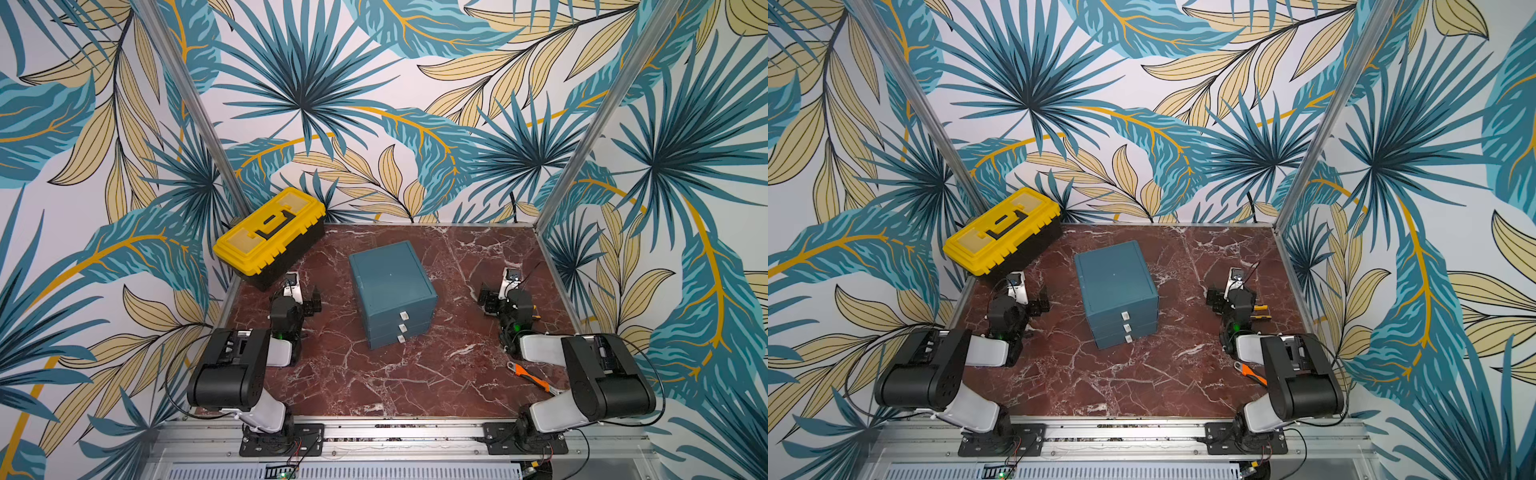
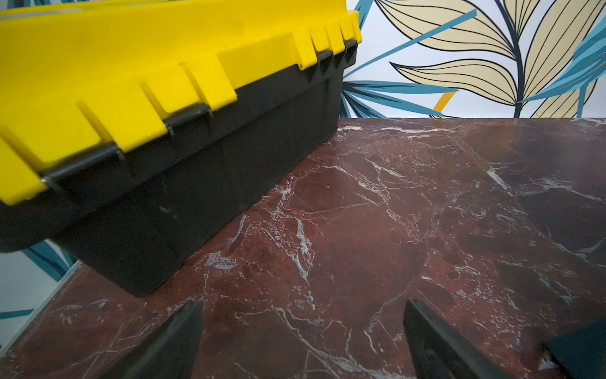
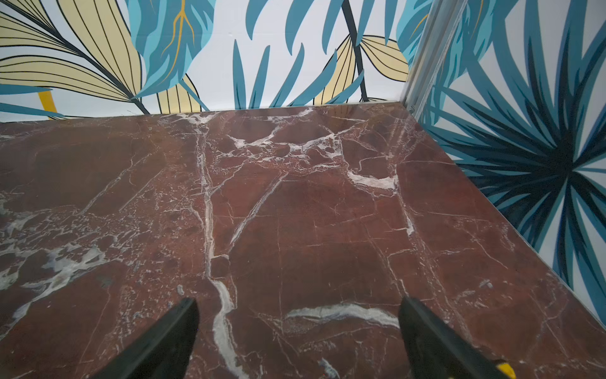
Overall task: Take the seed bags out of the drawer
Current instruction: Adjust the storage box at the center of the board.
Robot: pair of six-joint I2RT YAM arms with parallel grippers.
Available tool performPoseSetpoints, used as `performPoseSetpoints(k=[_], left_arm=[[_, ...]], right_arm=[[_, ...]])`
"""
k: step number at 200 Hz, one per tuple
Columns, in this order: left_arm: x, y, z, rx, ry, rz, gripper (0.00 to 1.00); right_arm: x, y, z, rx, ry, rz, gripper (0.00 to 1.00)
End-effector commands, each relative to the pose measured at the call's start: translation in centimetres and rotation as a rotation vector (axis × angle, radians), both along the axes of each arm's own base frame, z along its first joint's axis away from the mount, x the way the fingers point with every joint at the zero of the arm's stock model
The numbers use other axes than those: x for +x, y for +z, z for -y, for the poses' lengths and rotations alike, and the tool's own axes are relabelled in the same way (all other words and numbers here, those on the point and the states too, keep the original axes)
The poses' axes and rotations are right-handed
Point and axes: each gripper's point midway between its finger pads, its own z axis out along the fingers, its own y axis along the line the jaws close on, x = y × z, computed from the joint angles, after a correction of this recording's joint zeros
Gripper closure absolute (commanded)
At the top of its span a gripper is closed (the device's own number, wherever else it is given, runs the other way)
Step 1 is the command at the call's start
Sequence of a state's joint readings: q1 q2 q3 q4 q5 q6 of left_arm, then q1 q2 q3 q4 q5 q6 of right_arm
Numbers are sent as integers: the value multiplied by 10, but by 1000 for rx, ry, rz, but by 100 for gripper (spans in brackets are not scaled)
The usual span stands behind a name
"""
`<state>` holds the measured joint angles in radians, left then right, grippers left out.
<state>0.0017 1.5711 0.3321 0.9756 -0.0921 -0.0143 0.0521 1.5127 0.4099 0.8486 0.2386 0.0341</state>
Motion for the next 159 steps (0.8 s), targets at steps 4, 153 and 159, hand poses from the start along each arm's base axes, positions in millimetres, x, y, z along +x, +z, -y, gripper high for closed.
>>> performPoseSetpoints(k=[4,153,159], left_arm=[[11,16,-3,5,2,41,0],[-8,91,-18,-305,208,-105,0],[-11,97,-18,-365,234,-109,0]], right_arm=[[-2,3,4,8,-19,19,0],[-46,72,65,171,-472,-242,1],[-48,73,63,192,-477,-268,1]])
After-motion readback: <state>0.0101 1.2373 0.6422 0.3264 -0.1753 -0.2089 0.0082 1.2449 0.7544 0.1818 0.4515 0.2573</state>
